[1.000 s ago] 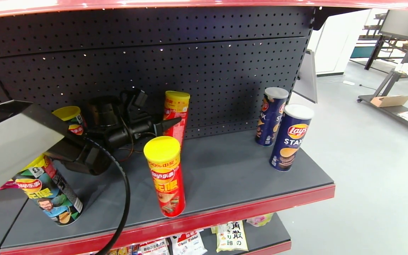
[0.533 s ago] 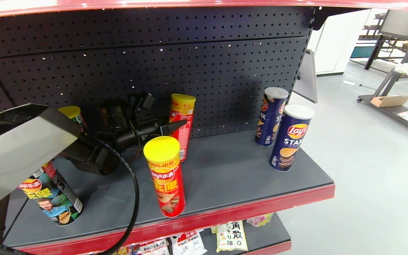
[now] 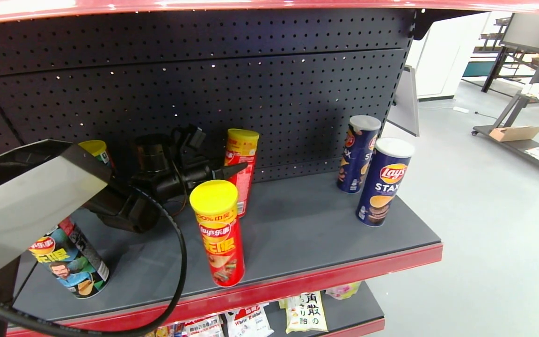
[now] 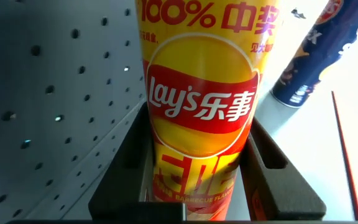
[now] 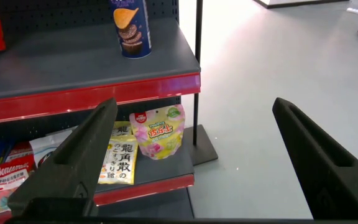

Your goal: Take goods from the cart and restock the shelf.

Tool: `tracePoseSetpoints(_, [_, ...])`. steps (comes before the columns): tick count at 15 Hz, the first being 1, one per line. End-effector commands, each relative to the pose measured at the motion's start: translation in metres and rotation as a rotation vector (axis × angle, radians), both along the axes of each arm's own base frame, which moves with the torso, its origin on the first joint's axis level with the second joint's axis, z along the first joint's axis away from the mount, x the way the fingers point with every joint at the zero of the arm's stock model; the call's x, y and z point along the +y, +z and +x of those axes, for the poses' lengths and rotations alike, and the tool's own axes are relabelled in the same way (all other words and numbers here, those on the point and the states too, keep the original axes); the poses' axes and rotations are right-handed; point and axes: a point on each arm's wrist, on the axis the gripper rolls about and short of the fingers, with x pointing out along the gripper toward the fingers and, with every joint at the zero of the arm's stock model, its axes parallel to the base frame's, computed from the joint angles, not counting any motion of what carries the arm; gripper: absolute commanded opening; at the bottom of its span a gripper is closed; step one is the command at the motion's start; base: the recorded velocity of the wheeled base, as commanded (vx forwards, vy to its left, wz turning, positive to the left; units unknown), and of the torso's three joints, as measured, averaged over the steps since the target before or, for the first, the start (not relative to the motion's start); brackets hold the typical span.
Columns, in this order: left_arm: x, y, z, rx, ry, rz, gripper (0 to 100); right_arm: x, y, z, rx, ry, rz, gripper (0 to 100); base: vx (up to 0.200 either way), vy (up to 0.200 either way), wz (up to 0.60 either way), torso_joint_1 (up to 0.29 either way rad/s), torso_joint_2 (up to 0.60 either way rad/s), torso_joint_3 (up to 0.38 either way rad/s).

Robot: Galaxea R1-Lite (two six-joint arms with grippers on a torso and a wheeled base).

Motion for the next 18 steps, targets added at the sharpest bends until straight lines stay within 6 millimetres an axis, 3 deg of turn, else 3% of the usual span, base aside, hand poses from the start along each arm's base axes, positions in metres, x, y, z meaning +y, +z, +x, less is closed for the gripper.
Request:
tracePoseSetpoints(1, [0.001,-0.001,0.000,0.005,-0.005,0.002,0,0.000,0.000,0.000,0.002,0.001,0.000,100,0.000,0.000,0.00,0.000,0.00,0.000])
tracePoseSetpoints(11, [0.007,-0.004,-0.003,0.054,-0.017,0.016,0,0.000,0.000,0.000,0.002,0.001,0.000,100,0.000,0.000,0.00,0.000,0.00,0.000])
tracePoseSetpoints(18, [0.013,0.004,-0.010,0.084,-0.038,0.051,0,0.000,0.000,0.000,0.002,0.001,0.000,100,0.000,0.000,0.00,0.000,0.00,0.000])
